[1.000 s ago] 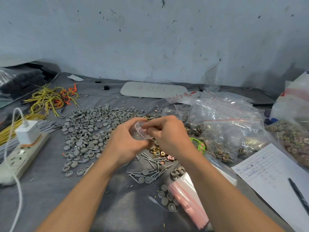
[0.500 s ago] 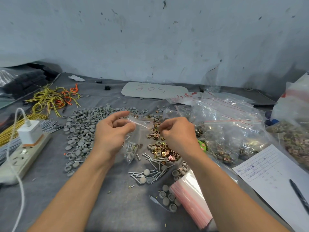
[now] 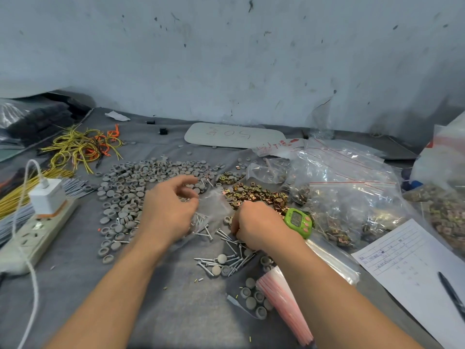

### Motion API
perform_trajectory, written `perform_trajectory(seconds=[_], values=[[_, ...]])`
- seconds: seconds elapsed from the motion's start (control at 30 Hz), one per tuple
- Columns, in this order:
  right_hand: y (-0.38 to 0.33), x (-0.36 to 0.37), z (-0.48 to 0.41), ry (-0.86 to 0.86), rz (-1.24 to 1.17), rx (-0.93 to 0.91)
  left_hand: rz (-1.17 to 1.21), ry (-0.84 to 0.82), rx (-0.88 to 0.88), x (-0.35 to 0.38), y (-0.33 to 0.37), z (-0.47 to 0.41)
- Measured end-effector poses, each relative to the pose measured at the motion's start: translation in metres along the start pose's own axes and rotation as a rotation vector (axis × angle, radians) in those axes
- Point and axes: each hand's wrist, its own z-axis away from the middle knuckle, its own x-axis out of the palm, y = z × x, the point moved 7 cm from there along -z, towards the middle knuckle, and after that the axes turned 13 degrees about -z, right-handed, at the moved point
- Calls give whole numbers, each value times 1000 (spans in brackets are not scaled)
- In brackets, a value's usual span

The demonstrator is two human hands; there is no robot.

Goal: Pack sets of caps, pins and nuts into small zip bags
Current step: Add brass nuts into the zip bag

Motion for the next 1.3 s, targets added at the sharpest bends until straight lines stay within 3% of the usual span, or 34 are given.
perform_trajectory(seconds=[0.17,0.4,0.47,0.53,0.6,0.67,0.77,0.87,1.1,1.3], values=[[2,-3,-2,42,-12,6,-187,-150,2,18,4,3],[19,-20,-4,166,-281,96,-236,-294,83,37,14,10],[28,-27,-3,250,-452,143,-309,-290,78,42,14,11],[36,-30,0,285,-769,208,-373,-272,63,46,13,11],[41,-29,4,246,-1054,270,-430,-243,49,47,10,8],[44,-26,5,207,-1170,287,-473,-252,37,50,7,6],[46,-22,4,187,-1196,303,-506,-315,32,57,4,6],[46,-21,2,177,-1186,306,-361,-355,-12,62,2,4],[40,-16,-4,137,-1151,263,-191,-305,9,57,-1,1],[14,-9,-3,54,-984,164,-205,-371,35,56,4,7]])
